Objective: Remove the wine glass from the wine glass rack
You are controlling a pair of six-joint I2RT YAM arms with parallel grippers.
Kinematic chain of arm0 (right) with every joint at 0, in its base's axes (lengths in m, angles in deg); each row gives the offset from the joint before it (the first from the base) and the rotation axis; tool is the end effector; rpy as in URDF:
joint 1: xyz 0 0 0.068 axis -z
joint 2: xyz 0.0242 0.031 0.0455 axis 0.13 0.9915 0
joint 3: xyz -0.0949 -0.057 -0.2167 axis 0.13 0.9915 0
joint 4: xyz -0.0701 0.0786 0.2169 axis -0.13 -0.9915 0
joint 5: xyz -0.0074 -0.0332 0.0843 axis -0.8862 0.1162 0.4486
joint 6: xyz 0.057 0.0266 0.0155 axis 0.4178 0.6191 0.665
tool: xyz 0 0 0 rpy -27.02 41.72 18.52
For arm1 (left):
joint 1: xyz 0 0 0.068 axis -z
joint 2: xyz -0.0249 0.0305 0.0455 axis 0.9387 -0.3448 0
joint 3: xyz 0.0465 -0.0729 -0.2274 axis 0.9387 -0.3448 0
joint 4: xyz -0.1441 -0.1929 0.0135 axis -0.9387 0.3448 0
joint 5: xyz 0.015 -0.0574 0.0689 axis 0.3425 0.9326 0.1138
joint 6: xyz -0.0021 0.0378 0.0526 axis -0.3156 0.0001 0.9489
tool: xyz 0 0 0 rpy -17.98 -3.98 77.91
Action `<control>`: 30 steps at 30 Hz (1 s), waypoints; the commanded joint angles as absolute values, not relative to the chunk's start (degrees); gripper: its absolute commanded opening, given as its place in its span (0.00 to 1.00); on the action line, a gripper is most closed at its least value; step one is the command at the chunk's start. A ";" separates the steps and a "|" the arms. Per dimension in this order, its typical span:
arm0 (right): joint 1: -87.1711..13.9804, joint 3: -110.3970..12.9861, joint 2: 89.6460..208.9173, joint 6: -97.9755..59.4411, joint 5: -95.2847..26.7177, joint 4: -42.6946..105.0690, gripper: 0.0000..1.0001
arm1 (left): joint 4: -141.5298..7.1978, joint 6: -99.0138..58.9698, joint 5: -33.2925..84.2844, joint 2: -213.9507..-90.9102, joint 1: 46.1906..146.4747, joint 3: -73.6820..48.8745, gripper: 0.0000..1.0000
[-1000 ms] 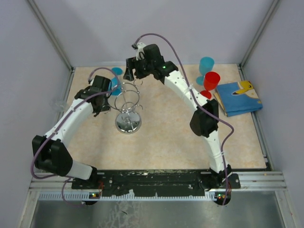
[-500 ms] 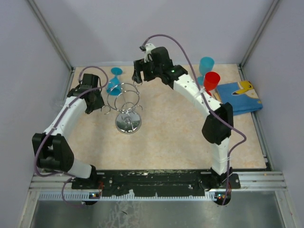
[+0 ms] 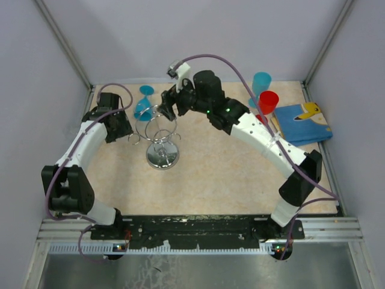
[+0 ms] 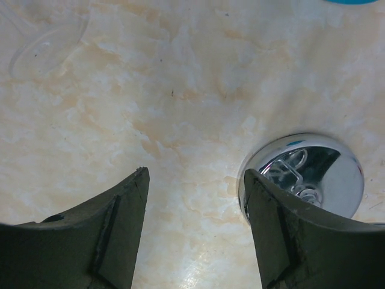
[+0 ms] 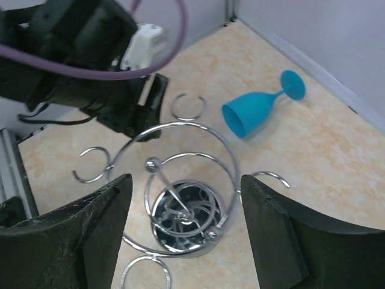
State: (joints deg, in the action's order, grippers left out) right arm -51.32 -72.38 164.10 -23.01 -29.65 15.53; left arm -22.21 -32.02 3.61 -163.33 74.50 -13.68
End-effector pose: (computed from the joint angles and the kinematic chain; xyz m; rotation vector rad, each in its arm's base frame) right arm 0.2692 0.2734 0.3914 -0.7938 1.6800 0.7705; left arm 0.3009 -0.0126 0.2402 -0.5037 2.4978 0.1185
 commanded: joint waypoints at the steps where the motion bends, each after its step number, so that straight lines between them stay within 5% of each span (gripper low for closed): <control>1: -55.56 -72.74 162.14 -27.98 -28.17 17.42 0.72 | -24.22 -31.87 6.35 -163.20 73.38 -12.66 0.71; 17: -58.84 -83.43 174.47 -28.85 -32.34 10.22 0.57 | -25.49 -30.30 9.80 -162.29 72.03 -13.36 0.73; 19: -58.80 -83.85 175.45 -28.61 -31.57 10.74 0.44 | -25.65 -29.86 9.92 -162.19 71.90 -13.38 0.73; 22: -58.81 -86.10 176.72 -28.20 -33.25 9.67 0.01 | -25.53 -29.33 10.12 -162.19 71.81 -13.39 0.73; 30: -56.10 -89.87 175.28 -28.13 -40.84 8.51 0.00 | -25.82 -28.66 11.24 -162.11 71.66 -13.37 0.73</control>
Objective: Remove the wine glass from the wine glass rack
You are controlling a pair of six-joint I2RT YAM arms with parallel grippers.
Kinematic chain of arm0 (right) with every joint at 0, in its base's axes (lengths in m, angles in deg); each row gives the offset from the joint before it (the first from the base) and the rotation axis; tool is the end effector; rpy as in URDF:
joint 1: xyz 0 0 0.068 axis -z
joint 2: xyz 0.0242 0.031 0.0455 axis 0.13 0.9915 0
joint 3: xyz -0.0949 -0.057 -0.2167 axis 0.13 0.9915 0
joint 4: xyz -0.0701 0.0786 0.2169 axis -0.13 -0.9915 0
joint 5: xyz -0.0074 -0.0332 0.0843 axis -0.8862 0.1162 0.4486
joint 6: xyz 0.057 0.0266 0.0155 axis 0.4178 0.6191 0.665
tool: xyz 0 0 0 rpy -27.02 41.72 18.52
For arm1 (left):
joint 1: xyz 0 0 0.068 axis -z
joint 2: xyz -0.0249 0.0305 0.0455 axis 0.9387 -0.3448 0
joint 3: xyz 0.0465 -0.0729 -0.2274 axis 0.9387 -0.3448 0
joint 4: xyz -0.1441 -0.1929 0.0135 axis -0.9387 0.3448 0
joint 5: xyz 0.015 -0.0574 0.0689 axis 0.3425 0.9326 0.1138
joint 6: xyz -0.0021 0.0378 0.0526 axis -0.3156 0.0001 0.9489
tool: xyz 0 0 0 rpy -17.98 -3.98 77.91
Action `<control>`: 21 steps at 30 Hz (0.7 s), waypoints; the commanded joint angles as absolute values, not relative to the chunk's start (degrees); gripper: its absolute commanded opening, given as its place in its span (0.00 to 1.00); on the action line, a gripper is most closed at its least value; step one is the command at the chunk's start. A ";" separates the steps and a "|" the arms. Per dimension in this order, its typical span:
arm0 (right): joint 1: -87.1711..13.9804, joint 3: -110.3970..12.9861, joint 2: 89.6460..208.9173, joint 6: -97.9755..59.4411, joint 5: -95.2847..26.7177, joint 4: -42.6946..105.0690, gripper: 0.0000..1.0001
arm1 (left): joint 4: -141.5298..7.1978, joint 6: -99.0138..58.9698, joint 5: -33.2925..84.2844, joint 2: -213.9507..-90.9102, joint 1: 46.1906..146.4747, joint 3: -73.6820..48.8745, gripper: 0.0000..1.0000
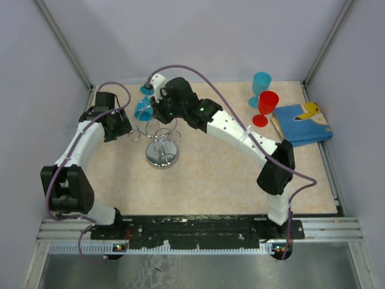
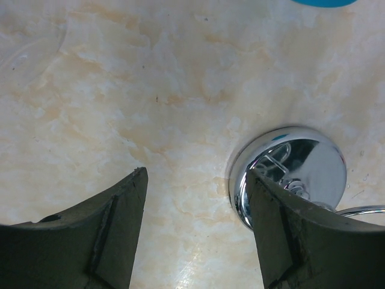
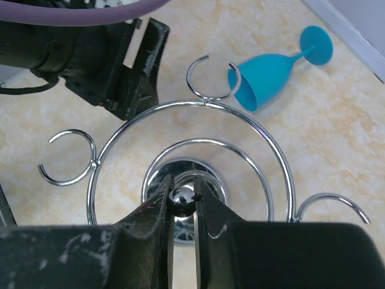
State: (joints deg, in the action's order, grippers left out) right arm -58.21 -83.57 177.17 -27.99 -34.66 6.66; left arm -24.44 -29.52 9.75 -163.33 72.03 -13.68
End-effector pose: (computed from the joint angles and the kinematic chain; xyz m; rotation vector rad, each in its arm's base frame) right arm 0.2679 0.3378 0.3505 -0.9811 1.7919 0.6701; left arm 0.3056 -0.0051 0.2420 -0.4659 2.4931 0.0063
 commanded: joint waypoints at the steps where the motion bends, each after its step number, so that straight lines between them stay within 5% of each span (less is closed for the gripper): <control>1: -55.44 -91.06 175.38 -28.11 -41.71 8.11 0.00 | -25.89 -28.61 11.46 -162.22 71.65 -13.38 0.73; 13: -48.34 -113.54 188.32 -27.78 -47.88 1.22 0.00 | -25.82 -28.00 12.93 -162.49 71.61 -13.31 0.72; 21: -46.47 -107.44 188.46 -26.05 -47.45 3.97 0.00 | -25.93 -27.33 14.69 -163.30 71.63 -13.47 0.72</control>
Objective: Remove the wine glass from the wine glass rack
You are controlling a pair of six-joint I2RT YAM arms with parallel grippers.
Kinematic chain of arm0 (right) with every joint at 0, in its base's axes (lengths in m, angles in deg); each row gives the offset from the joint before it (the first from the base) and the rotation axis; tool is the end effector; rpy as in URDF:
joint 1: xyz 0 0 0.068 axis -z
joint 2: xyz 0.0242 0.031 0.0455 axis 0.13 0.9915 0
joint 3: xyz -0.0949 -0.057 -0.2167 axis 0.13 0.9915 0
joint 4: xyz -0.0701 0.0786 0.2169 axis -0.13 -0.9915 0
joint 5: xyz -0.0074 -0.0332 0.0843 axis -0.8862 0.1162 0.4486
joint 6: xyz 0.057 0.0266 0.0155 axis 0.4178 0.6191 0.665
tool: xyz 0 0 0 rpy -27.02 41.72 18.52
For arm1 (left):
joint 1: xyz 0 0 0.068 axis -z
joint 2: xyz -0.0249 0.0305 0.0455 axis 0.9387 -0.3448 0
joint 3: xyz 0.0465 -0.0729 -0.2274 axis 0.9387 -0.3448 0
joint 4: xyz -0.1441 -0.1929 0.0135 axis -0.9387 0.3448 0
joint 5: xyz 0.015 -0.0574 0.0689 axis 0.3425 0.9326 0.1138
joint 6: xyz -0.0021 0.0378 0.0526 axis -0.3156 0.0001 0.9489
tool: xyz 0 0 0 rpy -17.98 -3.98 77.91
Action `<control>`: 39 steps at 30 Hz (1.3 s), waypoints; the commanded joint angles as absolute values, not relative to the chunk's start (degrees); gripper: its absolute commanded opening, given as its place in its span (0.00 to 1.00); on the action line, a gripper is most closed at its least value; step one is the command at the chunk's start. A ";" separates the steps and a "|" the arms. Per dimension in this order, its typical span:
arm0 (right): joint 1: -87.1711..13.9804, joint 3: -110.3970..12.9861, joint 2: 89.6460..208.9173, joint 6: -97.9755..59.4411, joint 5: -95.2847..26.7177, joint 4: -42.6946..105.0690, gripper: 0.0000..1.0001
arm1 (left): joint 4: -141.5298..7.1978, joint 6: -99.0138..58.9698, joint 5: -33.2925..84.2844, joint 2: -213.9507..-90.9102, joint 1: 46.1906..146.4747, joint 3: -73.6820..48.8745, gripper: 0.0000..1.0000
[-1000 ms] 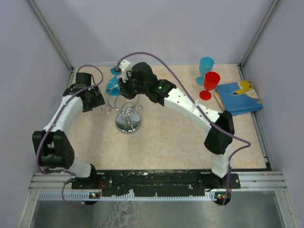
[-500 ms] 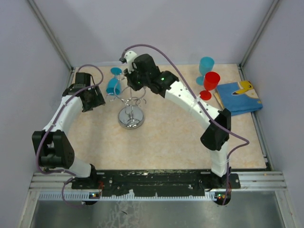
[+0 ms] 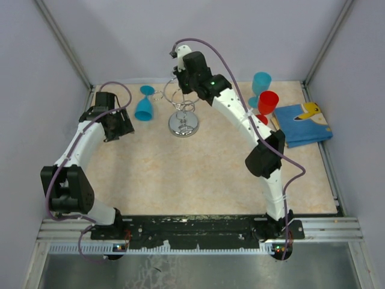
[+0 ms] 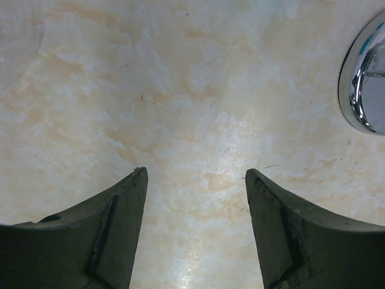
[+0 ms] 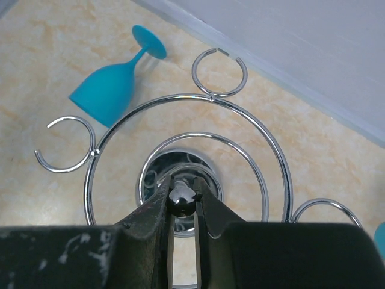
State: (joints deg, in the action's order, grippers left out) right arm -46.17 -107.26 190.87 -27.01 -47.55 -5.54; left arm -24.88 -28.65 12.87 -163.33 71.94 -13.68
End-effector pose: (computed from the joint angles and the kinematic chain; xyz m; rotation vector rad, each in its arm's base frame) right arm 0.3657 0.2866 0.3593 -0.6300 1.9334 0.3181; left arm 0.3064 -0.0074 0.2423 -0.4288 2.5014 -0.0571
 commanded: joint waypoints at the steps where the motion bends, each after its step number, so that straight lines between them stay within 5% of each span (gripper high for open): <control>1: -46.41 -106.58 188.12 -25.89 -47.50 4.30 0.00 | -25.90 -27.02 15.03 -163.45 71.67 -13.39 0.72; 6: -46.30 -101.46 184.60 -26.03 -49.53 7.11 0.79 | -26.57 -26.14 16.09 -163.39 71.68 -13.08 0.73; 8: -46.19 -99.65 183.19 -26.23 -50.58 8.15 0.97 | -27.15 -25.95 16.41 -162.97 71.66 -13.19 0.73; 27: -44.43 -80.74 165.49 -25.51 -66.74 15.65 0.99 | -29.28 -25.56 14.75 -160.44 71.59 -13.21 0.75; 34: -28.08 -57.48 147.83 -7.91 -51.40 17.31 0.99 | -36.52 -25.99 21.61 -158.10 71.70 -10.16 0.78; 39: -26.51 -51.16 144.49 -7.62 -43.63 16.10 0.99 | -39.74 -26.03 20.83 -157.08 71.74 -7.63 0.82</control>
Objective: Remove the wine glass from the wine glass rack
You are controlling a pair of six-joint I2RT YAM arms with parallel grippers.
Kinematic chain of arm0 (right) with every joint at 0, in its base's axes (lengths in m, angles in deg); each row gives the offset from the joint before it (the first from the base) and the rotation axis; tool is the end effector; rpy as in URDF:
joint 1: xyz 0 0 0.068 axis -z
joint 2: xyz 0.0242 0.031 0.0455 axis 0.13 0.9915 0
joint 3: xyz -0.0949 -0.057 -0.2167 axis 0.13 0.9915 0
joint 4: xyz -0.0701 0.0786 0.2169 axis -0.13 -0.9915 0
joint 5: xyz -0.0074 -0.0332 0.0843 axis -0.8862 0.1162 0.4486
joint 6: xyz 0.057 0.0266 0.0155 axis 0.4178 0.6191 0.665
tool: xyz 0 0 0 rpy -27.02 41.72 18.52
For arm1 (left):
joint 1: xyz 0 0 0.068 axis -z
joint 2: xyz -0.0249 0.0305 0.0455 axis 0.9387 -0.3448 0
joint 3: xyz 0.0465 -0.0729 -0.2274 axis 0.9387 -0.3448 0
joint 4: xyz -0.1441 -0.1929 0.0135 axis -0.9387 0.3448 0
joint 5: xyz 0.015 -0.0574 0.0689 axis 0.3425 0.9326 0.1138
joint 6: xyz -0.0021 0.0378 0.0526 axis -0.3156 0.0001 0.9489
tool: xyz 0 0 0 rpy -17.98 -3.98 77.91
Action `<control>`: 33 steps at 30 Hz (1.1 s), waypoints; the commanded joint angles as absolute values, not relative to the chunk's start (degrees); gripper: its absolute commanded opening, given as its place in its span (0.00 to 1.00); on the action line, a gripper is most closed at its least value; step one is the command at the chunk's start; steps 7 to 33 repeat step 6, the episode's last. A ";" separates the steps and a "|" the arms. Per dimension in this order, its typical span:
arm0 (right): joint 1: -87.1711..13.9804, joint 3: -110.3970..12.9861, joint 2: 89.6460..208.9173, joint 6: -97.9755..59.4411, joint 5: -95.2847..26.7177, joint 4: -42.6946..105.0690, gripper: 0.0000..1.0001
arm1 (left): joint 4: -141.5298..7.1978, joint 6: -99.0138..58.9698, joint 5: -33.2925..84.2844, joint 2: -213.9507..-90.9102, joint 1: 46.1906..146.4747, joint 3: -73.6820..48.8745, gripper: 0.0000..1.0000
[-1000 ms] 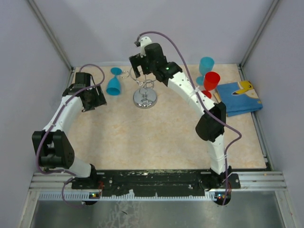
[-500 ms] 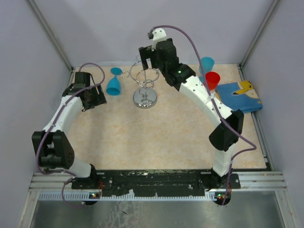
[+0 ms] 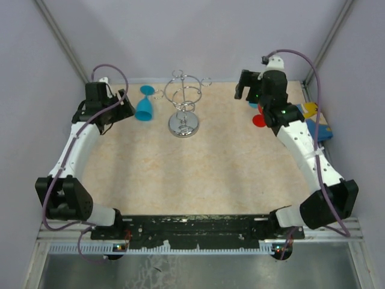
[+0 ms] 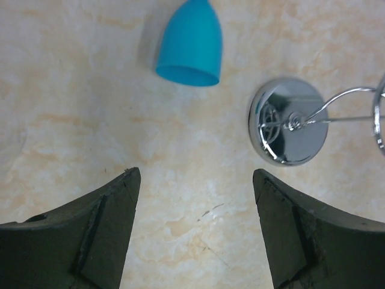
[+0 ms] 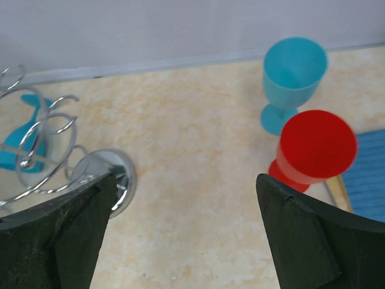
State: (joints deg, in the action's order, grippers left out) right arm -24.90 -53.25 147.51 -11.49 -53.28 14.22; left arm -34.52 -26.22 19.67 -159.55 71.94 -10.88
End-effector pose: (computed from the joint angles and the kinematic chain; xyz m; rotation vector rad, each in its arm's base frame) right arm 0.3057 0.0855 0.3708 0.0913 1.8590 0.2036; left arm 0.3155 -0.0138 0.2910 -0.2866 2.2496 -0.2326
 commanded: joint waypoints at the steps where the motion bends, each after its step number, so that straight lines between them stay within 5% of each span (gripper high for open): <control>1: -26.51 -50.78 144.28 -8.03 -42.69 16.02 0.99 | -39.68 -25.96 20.67 -156.97 71.76 -7.23 0.82; 33: -26.49 -49.81 143.08 -8.24 -42.71 15.49 0.99 | -39.97 -25.13 21.59 -155.57 71.76 -7.35 0.83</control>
